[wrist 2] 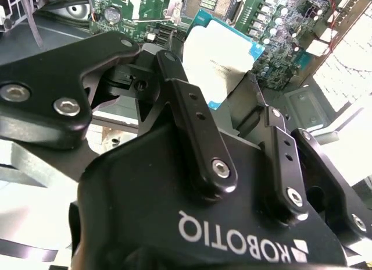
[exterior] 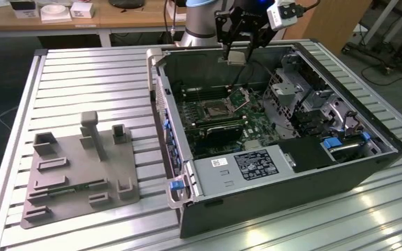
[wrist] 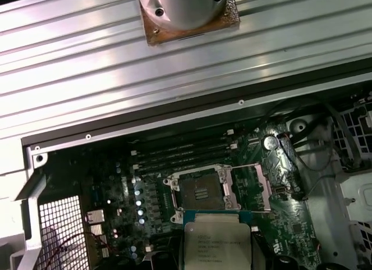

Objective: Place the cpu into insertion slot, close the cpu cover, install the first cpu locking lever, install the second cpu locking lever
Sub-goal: 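Place the cpu into insertion slot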

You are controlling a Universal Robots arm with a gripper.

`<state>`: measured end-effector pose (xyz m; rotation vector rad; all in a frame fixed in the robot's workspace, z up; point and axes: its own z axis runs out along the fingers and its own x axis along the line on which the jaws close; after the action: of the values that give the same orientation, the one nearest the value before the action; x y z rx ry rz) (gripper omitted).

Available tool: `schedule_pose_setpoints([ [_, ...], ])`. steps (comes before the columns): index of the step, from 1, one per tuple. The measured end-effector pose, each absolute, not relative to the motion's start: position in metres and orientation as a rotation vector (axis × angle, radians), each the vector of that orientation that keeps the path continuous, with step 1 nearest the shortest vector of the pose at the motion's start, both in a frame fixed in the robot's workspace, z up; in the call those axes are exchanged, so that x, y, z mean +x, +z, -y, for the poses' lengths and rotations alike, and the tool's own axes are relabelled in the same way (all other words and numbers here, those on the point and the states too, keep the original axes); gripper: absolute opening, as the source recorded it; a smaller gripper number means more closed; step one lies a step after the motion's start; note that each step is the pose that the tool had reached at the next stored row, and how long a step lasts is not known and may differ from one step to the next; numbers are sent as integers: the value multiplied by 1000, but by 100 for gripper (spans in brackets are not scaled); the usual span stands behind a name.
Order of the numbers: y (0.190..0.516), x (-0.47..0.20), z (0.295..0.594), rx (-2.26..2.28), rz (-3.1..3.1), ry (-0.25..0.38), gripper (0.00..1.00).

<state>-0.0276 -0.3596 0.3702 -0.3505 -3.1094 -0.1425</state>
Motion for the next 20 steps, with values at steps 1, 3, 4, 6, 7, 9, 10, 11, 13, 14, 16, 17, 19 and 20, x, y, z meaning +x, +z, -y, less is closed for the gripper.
schedule_pose_setpoints([
  [1, 370, -28, 360, -355, 3109, -143, 54],
  [3, 370, -28, 360, -364, 3108, -143, 54],
  [4, 370, -28, 360, -368, 3108, -143, 54],
  [6, 370, -29, 360, -376, 3107, -143, 54],
  [7, 370, -29, 360, -378, 3107, -143, 54],
  [9, 370, -29, 360, -384, 3106, -143, 54],
  [10, 370, -29, 360, -386, 3106, -143, 54],
  [11, 370, -29, 360, -389, 3106, -143, 54],
  [13, 370, -29, 360, -394, 3105, -143, 54],
  [14, 370, -29, 360, -397, 3105, -143, 54],
  [16, 370, -29, 360, -402, 3105, -143, 54],
  [17, 370, -29, 360, -405, 3104, -143, 54],
  [19, 370, -29, 360, -410, 3104, -143, 54],
  [20, 370, -30, 360, -412, 3104, -143, 54],
])
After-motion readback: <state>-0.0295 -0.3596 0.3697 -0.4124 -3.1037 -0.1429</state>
